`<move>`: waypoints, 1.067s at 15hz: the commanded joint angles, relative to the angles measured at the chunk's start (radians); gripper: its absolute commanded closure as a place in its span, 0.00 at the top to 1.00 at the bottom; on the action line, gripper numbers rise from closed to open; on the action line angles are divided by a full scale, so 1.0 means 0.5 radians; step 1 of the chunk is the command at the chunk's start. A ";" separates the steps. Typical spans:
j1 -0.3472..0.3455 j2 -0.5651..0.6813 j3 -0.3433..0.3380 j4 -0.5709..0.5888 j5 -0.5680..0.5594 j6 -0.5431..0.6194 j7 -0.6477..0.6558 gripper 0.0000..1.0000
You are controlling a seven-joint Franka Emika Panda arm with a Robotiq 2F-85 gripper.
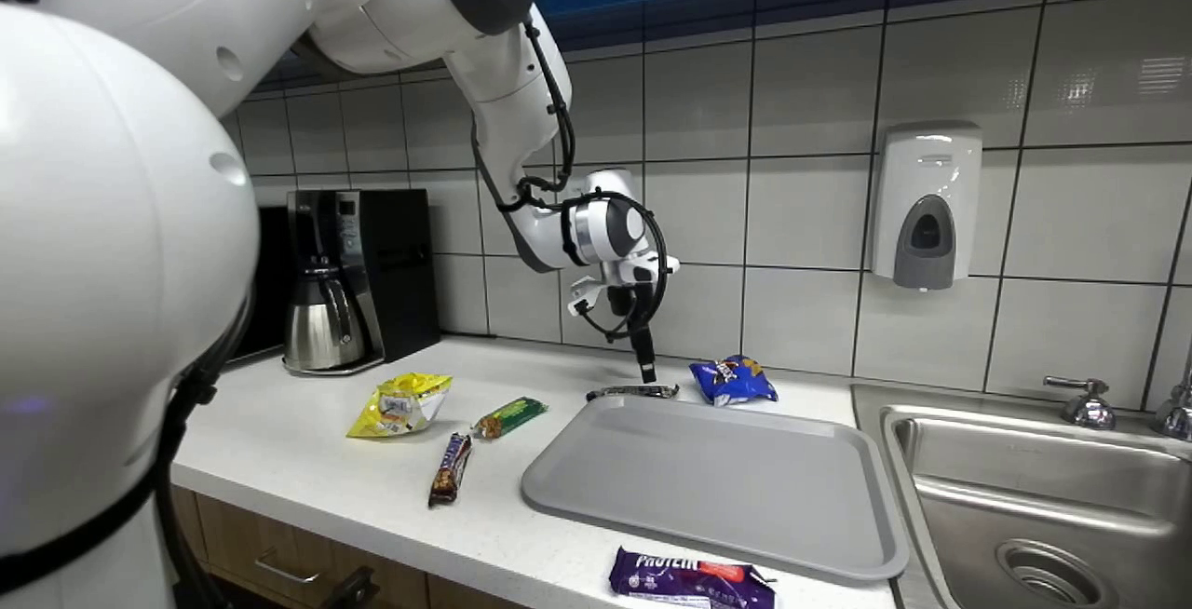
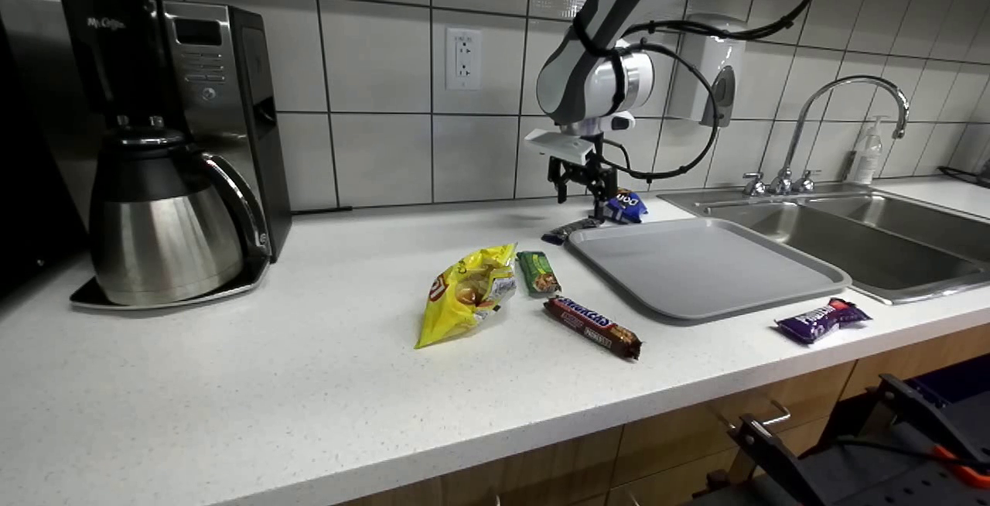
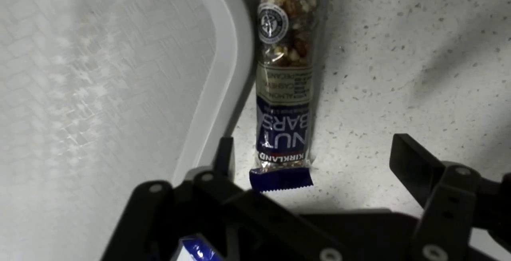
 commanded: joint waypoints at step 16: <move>-0.131 -0.836 0.240 -0.994 0.194 0.062 -0.888 1.00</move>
